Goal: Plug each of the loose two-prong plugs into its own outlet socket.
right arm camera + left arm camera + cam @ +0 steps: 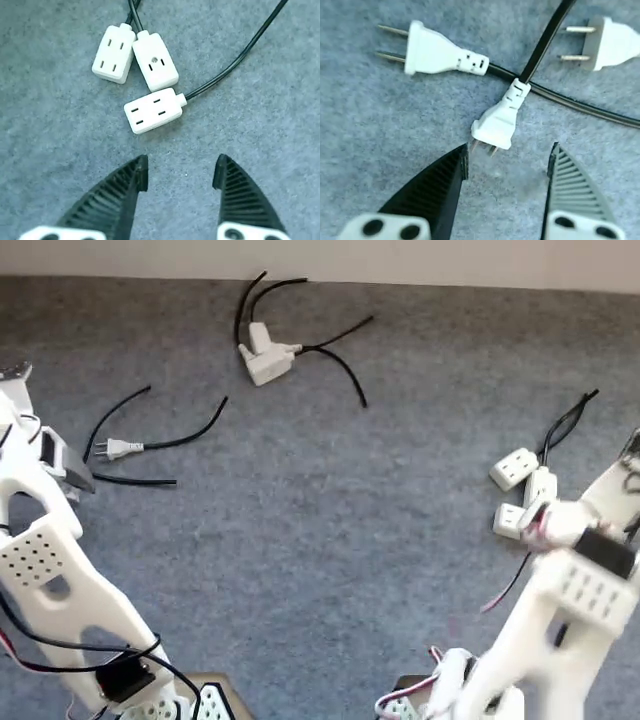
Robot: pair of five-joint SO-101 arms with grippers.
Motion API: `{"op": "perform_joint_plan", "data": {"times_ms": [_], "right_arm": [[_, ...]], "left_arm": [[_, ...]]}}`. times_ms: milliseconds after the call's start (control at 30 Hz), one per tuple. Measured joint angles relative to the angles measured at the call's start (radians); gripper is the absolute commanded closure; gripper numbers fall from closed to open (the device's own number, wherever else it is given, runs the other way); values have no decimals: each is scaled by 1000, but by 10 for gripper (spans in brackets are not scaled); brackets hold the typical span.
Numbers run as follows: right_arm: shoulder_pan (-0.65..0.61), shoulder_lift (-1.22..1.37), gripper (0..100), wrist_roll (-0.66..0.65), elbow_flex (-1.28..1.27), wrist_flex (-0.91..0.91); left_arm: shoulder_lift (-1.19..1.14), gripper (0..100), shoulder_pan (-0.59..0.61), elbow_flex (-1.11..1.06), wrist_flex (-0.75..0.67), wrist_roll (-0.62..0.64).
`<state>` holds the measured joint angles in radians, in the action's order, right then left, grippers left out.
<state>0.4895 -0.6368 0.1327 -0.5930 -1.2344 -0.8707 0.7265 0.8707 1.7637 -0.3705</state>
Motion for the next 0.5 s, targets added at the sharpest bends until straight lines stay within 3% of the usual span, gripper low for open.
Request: {"op": "perform_joint_plan", "data": {"times_ms": [267,500], "right_arm": [[-8,597,785,348,318,-61],[-21,862,785,582,462,-26]], "left_arm": [[0,737,3,-9,0,0],[0,737,3,-9,0,0]]}}
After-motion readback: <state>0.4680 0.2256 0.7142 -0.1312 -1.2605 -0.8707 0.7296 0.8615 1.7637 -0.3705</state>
